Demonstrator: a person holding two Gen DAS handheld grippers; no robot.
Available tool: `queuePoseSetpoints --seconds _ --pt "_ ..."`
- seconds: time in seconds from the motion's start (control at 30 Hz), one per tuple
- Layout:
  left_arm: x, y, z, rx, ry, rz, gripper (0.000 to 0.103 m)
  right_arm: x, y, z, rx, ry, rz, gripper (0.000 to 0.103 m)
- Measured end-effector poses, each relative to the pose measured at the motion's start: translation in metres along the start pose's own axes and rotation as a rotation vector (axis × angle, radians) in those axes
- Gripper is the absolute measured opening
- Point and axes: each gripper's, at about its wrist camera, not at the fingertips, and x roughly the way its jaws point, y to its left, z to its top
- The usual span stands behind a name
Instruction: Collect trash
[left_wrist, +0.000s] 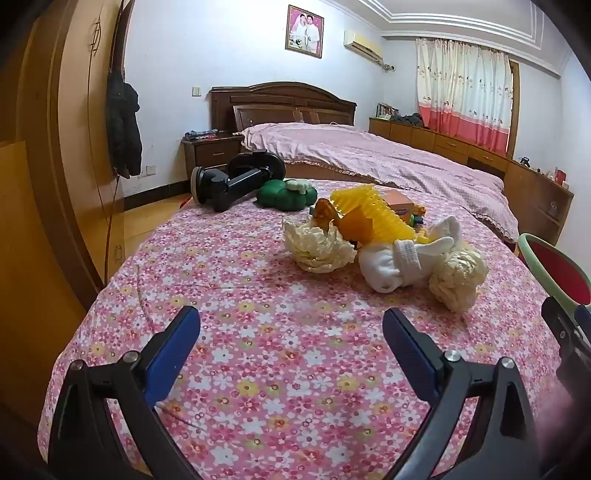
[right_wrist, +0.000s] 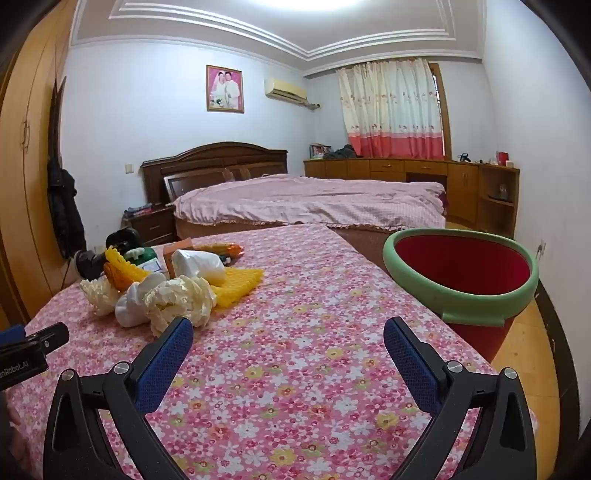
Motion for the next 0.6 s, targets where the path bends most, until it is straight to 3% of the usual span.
queuePoseSetpoints --seconds 0.6 --pt "0.0 -0.0003 0.0 0.004 0.0 0.002 0.098 0.0011 -0.0013 -0.0001 0.007 0.003 -0.006 0.102"
